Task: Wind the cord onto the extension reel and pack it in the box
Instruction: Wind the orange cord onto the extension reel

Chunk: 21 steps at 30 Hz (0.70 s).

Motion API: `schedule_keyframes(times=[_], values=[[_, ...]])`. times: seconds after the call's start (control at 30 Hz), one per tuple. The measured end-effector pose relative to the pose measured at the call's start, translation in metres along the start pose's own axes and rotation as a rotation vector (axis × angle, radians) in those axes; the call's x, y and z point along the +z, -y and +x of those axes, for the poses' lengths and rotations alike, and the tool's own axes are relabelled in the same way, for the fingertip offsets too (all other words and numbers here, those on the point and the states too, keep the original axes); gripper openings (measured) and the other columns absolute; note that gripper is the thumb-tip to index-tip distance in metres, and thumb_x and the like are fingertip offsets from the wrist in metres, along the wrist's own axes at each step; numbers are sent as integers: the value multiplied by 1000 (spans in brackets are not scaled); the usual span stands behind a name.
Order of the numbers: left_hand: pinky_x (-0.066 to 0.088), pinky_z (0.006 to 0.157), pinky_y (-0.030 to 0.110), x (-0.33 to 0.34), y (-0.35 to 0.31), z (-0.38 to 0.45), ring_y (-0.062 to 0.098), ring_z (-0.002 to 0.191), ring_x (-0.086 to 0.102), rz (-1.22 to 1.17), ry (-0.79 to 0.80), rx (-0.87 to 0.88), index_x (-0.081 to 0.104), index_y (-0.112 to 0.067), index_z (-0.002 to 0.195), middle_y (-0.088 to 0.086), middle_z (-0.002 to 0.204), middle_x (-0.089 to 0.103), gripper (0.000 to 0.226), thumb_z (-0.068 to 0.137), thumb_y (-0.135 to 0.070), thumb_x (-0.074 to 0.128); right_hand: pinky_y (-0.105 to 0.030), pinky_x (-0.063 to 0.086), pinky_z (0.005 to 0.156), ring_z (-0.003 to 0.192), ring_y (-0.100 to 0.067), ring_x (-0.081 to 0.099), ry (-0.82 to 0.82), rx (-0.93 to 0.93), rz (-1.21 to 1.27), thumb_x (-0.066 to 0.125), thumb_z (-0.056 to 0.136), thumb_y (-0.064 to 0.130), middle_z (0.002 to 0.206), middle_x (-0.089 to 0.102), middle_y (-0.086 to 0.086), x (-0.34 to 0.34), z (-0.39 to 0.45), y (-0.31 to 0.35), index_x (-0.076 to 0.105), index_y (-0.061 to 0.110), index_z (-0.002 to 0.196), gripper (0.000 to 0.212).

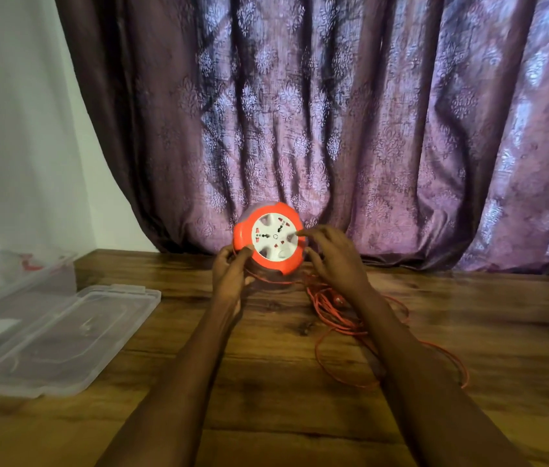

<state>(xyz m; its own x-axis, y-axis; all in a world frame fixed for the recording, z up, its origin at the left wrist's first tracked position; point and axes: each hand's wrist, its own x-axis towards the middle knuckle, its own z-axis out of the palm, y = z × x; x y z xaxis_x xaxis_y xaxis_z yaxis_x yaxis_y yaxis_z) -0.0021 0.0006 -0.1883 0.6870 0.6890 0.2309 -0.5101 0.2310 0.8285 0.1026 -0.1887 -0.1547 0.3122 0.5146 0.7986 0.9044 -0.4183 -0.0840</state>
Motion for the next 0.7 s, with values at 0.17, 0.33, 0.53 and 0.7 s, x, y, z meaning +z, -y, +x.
schedule_keyframes(times=[0.17, 0.33, 0.53, 0.7], values=[[57, 64, 50, 0, 0, 0, 35, 79, 67, 122, 88, 15, 71, -14, 98, 23, 92, 73, 21, 80, -25, 73, -42, 44, 88, 119, -28, 52, 216, -143, -228, 52, 84, 34, 140, 52, -4, -2, -1, 23, 58, 37, 134, 51], [53, 42, 35, -1, -3, -3, 21, 41, 60, 168, 155, -19, 71, -17, 84, 5, 58, 62, 9, 83, -26, 73, -38, 31, 94, 131, -28, 44, 302, -229, -335, 45, 73, 30, 151, 44, -7, -4, -7, 29, 56, 44, 132, 62], [53, 43, 27, 6, -7, -5, 16, 46, 65, 255, 206, 65, 66, -6, 101, 2, 62, 71, 12, 92, -13, 65, -45, 32, 91, 126, -33, 48, 257, -155, -493, 46, 87, 34, 145, 49, -8, -6, -5, 37, 52, 50, 132, 48], [55, 64, 26, 11, 0, -1, 14, 73, 64, 304, 168, 177, 62, -3, 105, 10, 89, 68, 21, 90, -14, 70, -43, 33, 86, 111, -29, 51, 204, -19, -534, 60, 85, 39, 132, 59, -2, -3, -2, 43, 46, 52, 136, 55]])
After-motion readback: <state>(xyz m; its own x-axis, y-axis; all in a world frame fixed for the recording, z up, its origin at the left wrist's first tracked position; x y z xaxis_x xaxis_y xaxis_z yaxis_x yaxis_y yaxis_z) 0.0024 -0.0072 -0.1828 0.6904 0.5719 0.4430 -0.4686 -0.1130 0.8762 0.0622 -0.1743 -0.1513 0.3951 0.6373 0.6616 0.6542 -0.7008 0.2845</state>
